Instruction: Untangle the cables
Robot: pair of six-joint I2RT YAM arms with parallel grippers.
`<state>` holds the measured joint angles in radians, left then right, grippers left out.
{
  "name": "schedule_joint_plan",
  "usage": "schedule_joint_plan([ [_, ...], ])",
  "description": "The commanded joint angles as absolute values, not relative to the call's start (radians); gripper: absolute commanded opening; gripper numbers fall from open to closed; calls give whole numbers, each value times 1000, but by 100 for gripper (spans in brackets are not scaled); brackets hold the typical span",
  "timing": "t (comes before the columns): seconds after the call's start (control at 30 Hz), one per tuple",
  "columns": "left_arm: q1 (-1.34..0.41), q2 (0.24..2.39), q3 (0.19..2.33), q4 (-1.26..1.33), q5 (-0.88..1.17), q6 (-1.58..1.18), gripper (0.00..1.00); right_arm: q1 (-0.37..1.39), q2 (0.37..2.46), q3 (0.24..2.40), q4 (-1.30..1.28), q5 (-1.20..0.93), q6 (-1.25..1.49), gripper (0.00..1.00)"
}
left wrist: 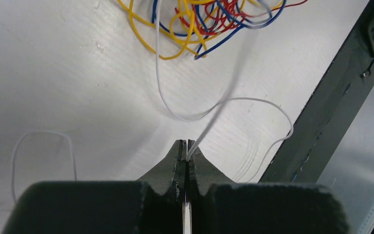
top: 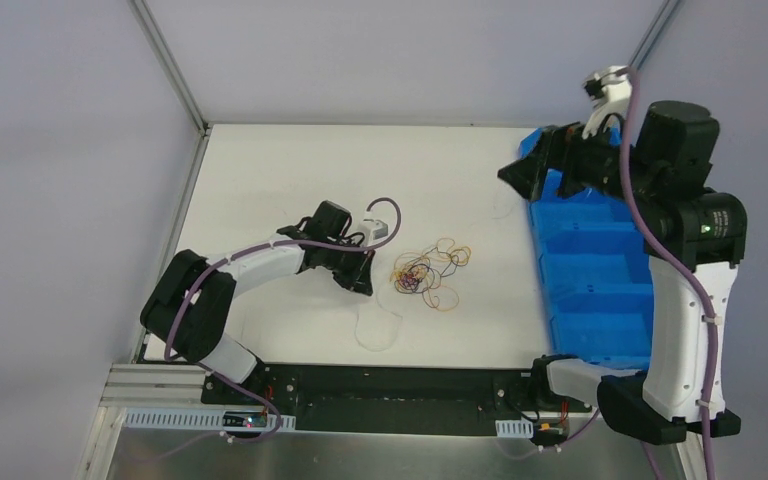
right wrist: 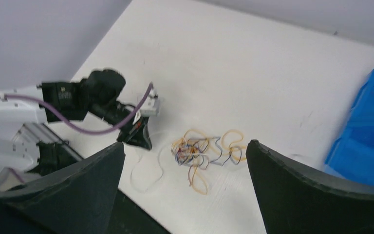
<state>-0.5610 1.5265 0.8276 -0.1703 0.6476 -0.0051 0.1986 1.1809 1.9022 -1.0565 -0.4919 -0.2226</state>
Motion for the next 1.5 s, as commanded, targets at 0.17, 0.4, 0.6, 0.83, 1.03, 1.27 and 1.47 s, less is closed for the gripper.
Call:
schedule_joint_plan([
  [0.17,-548,1510,944,-283,603,26,0,126,1218,1957,-934,-525,-140,99],
  [0.4,-548,1312,1210,-353,722,-67,0,133,1204,1812,-1011,-695,-236,99],
  [0.6,-547,1316,1516,-405,783,-133,0,251,1176,1719,-971,-719,-321,99],
  [0.83,-531,1464,2012,-421,760,-192,0,369,1151,1646,-833,-708,-344,99],
  [1.03,-531,1555,2247,-415,765,-185,0,501,1127,1552,-585,-659,-322,99],
  [1.27,-531,1605,2333,-357,773,-266,0,673,1215,1523,-349,-562,-306,99],
  [1.47,-531,1582,2301,-332,749,-273,0,726,1259,1414,-213,-556,-305,94],
])
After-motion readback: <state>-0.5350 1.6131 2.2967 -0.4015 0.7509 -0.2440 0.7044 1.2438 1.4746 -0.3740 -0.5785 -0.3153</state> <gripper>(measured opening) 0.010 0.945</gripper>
